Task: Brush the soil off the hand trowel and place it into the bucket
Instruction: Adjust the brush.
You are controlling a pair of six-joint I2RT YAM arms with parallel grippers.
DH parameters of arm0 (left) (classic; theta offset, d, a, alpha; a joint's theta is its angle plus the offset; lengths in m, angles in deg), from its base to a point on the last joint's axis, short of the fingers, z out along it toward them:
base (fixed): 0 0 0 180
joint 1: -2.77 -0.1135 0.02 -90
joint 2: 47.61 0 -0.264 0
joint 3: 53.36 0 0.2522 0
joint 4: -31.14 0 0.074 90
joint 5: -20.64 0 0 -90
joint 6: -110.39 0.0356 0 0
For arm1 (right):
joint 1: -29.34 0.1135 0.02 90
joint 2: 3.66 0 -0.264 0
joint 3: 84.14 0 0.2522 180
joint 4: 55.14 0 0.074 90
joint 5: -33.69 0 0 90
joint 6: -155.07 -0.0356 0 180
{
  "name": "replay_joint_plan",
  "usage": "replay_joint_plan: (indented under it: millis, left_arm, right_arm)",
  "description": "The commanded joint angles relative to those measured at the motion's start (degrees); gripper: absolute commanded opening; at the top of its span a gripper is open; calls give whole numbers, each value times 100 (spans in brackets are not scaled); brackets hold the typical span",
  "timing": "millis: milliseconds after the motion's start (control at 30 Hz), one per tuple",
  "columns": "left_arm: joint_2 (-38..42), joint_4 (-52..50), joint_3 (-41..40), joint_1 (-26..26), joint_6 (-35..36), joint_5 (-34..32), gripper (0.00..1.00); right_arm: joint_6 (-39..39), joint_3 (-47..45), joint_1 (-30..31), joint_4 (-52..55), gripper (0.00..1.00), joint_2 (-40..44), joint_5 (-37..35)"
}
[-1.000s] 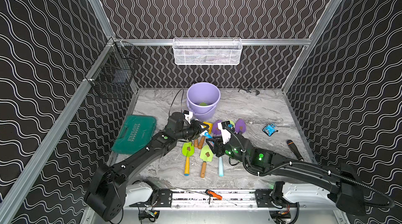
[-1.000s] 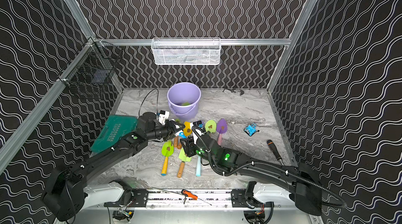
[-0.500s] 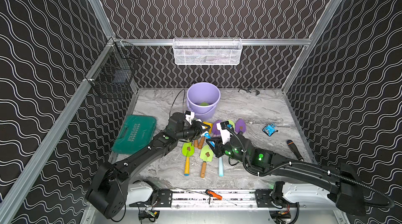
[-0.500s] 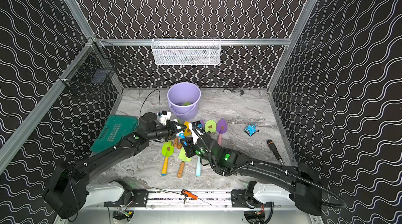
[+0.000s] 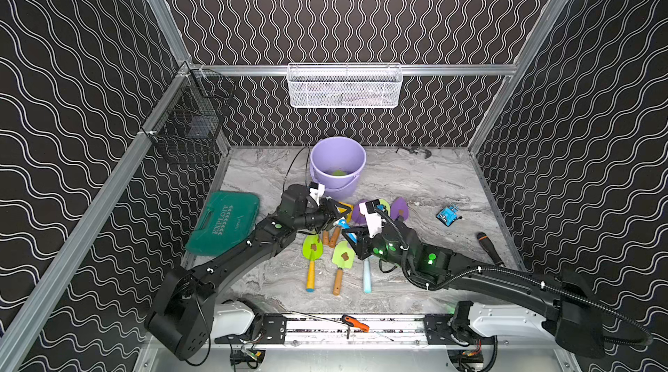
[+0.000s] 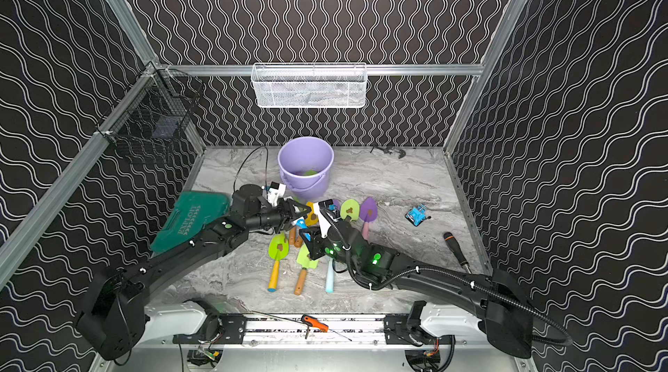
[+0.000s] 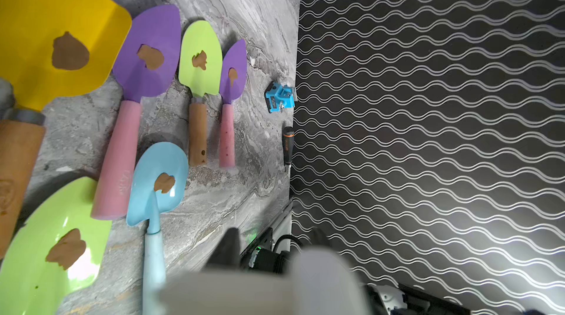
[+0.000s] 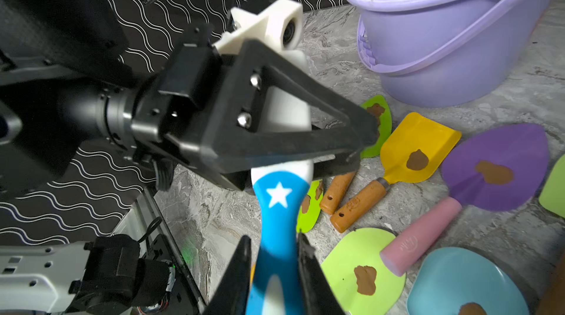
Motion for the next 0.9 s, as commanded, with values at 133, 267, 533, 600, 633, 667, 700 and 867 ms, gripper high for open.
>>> replay_joint_plan:
  millis: [133, 267, 533, 600, 633, 667, 700, 867]
  left_arm:
    - [-43, -2524, 1122, -47, 2141, -735, 99]
    - [360, -3613, 1305, -62, 3072, -2219, 99]
    - [1012, -4893, 781, -37, 3550, -3356, 99]
    - [1373, -4764, 286, 64, 3357, -3274, 99]
    - [1543, -4770, 70, 133, 3236, -3254, 98]
    - [1684, -4820, -117, 239, 3103, -3275, 97]
    - [1823, -4882, -279, 395, 2964, -3349, 95]
    - [2545, -5048, -938, 1319, 2251, -3999, 75]
  right_arm:
    - [-339, -188, -224, -27, 0, 216, 428]
    - [-473, -241, -422, 483, 0, 434, 365]
    - [-616, -514, -549, 1134, 0, 903, 183]
    - [-672, -565, -549, 1195, 0, 992, 164]
    - [-690, -608, -549, 1181, 0, 1022, 163]
    - [-712, -653, -549, 1144, 0, 1049, 192]
    - [-727, -685, -544, 1109, 0, 1066, 220]
    - [-722, -748, -544, 1059, 0, 1094, 252]
